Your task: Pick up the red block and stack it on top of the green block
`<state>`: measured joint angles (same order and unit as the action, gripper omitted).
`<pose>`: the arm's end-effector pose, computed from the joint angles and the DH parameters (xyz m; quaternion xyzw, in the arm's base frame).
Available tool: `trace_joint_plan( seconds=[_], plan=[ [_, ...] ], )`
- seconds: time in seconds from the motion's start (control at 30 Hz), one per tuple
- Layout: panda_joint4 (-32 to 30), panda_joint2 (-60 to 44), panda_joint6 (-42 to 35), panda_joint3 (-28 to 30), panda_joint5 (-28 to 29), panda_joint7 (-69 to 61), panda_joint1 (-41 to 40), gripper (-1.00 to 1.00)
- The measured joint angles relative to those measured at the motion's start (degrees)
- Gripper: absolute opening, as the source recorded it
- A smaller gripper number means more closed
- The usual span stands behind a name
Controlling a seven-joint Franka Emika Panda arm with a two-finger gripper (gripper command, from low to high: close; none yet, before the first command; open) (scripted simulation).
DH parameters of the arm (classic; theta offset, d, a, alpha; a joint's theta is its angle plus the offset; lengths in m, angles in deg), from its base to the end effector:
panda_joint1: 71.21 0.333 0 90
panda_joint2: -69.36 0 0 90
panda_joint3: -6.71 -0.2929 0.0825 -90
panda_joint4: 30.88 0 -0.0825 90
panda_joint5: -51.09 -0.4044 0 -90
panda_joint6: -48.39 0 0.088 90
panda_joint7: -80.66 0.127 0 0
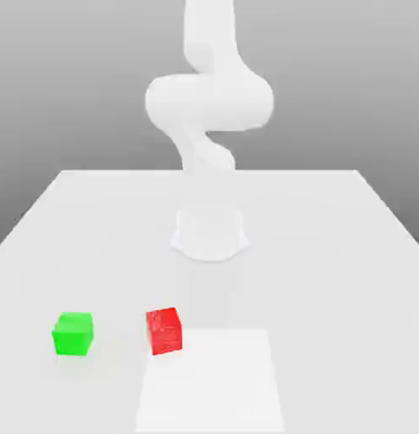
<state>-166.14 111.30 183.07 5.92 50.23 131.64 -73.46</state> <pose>0.4240 -0.0092 0.6277 -0.8379 0.4161 -0.3199 0.1496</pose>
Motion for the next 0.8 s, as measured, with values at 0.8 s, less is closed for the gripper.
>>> trace_joint_plan(
  seconds=[0.8],
  plan=[
    [-30.5,-43.1,32.4,-5.8,1.5,54.2,-17.2,0.00]
  ],
)
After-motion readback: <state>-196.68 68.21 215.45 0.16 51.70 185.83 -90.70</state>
